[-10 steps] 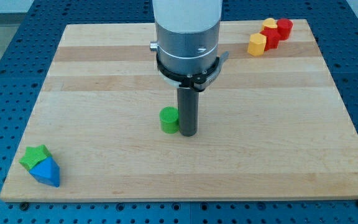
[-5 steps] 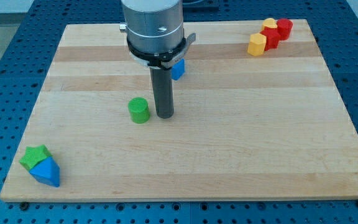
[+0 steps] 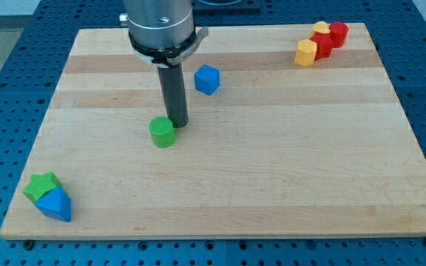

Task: Move the green circle closer to the green star

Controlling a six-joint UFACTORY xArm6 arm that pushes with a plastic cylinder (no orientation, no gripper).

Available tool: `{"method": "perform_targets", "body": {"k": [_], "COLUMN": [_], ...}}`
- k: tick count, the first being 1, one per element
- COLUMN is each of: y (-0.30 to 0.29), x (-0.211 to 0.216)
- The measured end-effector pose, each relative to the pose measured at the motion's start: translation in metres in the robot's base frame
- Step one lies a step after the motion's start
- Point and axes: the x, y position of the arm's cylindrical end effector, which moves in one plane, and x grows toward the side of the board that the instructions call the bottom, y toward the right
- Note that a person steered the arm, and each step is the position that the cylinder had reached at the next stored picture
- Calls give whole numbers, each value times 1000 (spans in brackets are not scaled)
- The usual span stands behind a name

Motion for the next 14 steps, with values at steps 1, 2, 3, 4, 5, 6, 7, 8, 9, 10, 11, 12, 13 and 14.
{"method": "perform_targets", "body": {"k": [1,2,3,4,5,6,7,8,9,10,11,12,13,14], "y": [-2,-22,-54,-70,-71,-86,-100,-74,-32,-24,-29,-50,-56,-66], "x": [6,21,42,59,61,64,64,69,80,92,95,98,98,101]}}
